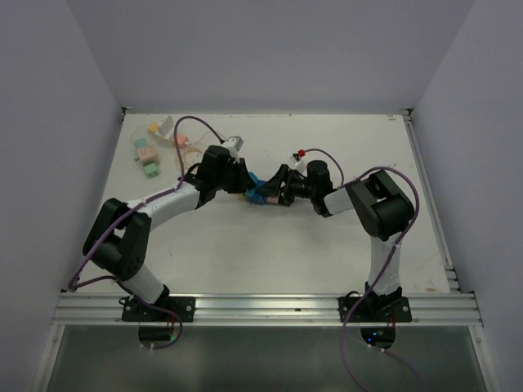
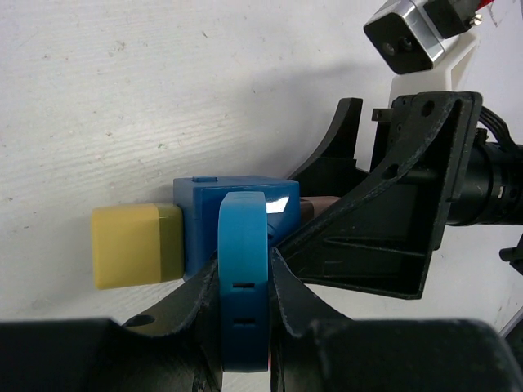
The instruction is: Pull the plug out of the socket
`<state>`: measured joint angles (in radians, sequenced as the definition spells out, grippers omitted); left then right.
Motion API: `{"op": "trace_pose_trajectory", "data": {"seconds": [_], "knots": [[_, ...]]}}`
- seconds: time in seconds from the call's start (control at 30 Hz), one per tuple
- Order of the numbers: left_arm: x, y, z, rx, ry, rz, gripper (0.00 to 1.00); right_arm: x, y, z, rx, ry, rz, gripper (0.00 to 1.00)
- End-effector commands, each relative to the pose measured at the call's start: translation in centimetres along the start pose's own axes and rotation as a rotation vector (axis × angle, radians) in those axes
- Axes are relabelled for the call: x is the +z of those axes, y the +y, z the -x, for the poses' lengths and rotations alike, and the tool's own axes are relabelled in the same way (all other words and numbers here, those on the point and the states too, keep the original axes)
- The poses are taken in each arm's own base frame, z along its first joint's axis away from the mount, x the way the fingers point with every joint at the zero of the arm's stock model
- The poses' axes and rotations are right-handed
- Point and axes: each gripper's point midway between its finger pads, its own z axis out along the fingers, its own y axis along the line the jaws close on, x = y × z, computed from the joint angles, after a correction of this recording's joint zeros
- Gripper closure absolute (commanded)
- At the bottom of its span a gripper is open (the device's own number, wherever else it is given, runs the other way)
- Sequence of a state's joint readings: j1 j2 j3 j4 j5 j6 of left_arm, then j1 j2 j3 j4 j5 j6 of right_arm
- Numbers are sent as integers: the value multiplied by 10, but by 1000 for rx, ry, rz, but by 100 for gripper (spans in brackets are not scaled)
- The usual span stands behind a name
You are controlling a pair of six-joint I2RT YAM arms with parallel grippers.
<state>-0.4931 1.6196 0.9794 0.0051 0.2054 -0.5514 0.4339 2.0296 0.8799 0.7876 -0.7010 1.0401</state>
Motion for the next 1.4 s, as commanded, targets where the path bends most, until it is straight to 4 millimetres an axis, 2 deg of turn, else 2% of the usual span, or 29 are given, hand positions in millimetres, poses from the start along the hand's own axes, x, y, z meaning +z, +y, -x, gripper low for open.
{"op": "trace_pose_trajectory", "data": {"seconds": [0.0,0.07,0.1,0.17,0.2,0.4,0.47,0.53,0.57,0.77,1.0,1.37], "knots": [[-3,-23,29,-3,-100,-93,100,2,6,-4,-22,10,50,30],[-2,-22,28,-1,-96,-88,100,2,6,-4,-25,4,51,37],[-2,-19,25,-1,-90,-79,100,1,5,-4,-24,5,50,45],[-1,-16,24,9,-87,-65,100,0,8,-3,-36,-2,58,54],[-1,-15,23,14,-84,-59,100,0,8,-4,-39,-1,56,63],[-4,3,20,58,-67,31,100,-2,-1,-4,-73,-3,-5,99],[-4,6,22,82,-71,57,100,-4,-14,-6,-81,7,-71,100],[-6,8,20,90,-50,81,100,-6,-17,-4,-97,9,-112,100],[-6,7,20,101,-49,83,100,-8,-23,-7,-97,26,-150,100],[-5,-8,22,187,-50,151,100,-19,-35,-2,-113,4,-278,100],[-16,-31,42,197,-118,138,100,-26,-51,-4,-93,2,-366,100],[-38,-51,70,139,-234,93,100,-34,-88,-16,-27,14,-511,100]]}}
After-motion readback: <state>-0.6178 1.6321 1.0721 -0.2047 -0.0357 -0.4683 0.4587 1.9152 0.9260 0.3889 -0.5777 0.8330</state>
